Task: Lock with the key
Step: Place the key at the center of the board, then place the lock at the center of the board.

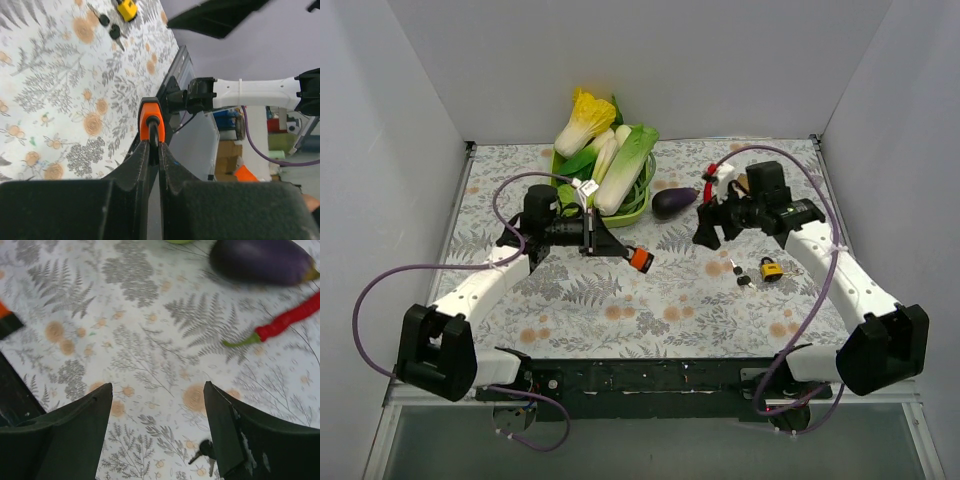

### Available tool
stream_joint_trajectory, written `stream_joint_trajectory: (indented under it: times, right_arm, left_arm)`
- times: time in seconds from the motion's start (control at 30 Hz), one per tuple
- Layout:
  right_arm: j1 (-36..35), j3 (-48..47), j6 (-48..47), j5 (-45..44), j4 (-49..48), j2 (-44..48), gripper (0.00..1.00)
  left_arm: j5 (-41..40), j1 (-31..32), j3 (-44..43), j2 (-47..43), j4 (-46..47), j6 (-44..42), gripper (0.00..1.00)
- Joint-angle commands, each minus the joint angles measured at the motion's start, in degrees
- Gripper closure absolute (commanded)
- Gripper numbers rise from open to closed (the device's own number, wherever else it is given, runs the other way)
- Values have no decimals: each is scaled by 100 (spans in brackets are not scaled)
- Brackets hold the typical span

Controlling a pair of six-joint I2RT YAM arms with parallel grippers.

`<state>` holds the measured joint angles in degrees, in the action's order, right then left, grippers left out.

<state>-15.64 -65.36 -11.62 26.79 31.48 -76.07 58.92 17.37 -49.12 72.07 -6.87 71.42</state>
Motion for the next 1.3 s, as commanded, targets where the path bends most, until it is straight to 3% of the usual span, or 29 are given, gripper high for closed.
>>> stream_joint_trajectory:
  times: [0.0, 0.3, 0.67, 0.9, 1.13, 1.27]
  right_arm:
    - [-1219, -284, -482, -515, 235, 286, 19]
    - [-2249, -644, -605, -341, 306, 111, 18]
    - [-2628, -882, -526, -24, 165, -224, 17]
    - [-2936, -767, -649, -393, 60, -346, 17]
    - [-2963, -803, -701, -648, -11, -364, 37]
    - [-2971, -750, -684, -824, -63, -347, 62]
  left_arm:
    - [-64, 451, -167, 324, 90, 434, 100]
    - [41, 672, -185, 650, 941, 1075, 100]
    - [50, 733, -308, 817, 1215, 1260, 100]
    - [94, 742, -273, 852, 1443, 1506, 100]
    - [94, 733, -238, 861, 1531, 1594, 100]
    - [94, 733, -212, 861, 1610, 1735, 100]
